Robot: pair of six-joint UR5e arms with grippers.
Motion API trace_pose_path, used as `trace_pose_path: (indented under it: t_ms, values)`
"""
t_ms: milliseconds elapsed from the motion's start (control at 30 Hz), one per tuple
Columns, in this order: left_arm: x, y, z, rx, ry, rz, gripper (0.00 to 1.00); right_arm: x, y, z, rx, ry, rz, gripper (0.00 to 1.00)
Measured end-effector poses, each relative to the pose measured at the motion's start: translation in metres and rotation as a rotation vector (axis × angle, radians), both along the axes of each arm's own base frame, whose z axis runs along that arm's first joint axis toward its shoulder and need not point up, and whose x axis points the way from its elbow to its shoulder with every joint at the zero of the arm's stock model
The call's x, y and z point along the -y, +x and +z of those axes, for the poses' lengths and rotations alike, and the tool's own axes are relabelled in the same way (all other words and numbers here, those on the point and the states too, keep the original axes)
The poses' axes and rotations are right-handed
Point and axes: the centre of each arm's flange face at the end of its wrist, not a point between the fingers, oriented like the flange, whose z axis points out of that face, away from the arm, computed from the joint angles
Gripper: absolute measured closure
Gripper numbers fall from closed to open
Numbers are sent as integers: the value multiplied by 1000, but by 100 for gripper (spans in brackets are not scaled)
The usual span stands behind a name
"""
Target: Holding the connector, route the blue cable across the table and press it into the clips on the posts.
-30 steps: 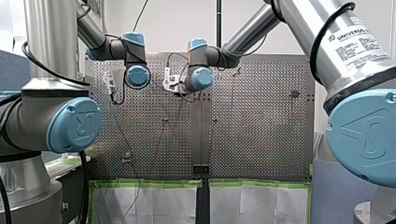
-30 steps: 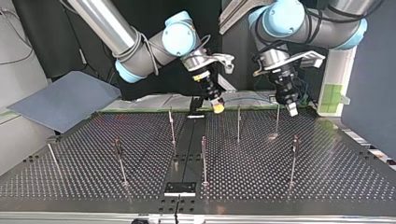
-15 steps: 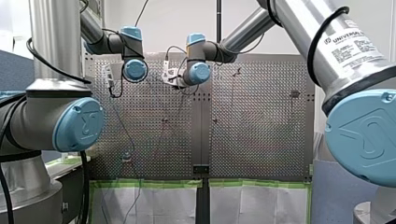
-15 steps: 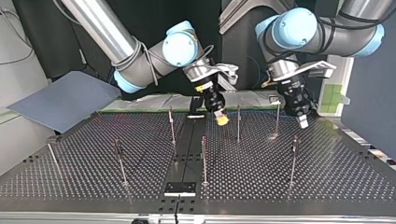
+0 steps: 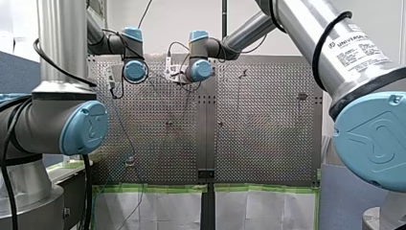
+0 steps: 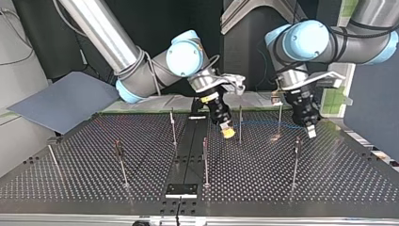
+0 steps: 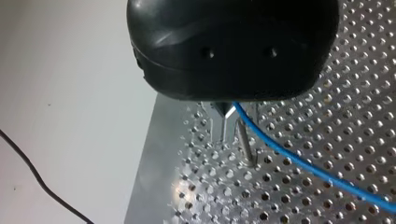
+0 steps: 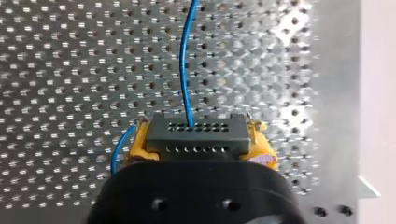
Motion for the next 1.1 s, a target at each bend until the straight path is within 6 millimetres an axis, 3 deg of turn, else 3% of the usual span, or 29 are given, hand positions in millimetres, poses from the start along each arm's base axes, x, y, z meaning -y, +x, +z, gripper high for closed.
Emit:
trace_pose_path:
  t_ms: [233, 667, 933, 1100]
  values:
    - [-13, 12, -5, -3, -6, 12, 99, 8, 6, 24, 21, -40, -11, 100]
    - [-32, 46, -15, -4, -6, -9, 99, 26, 22, 44, 46, -103, -43, 100]
    - [-59, 59, -14, 28, -11, -11, 99, 33, 24, 74, 76, -158, -85, 100]
    - [-71, 69, -17, 46, -19, -27, 99, 38, 21, 78, 75, -171, -116, 100]
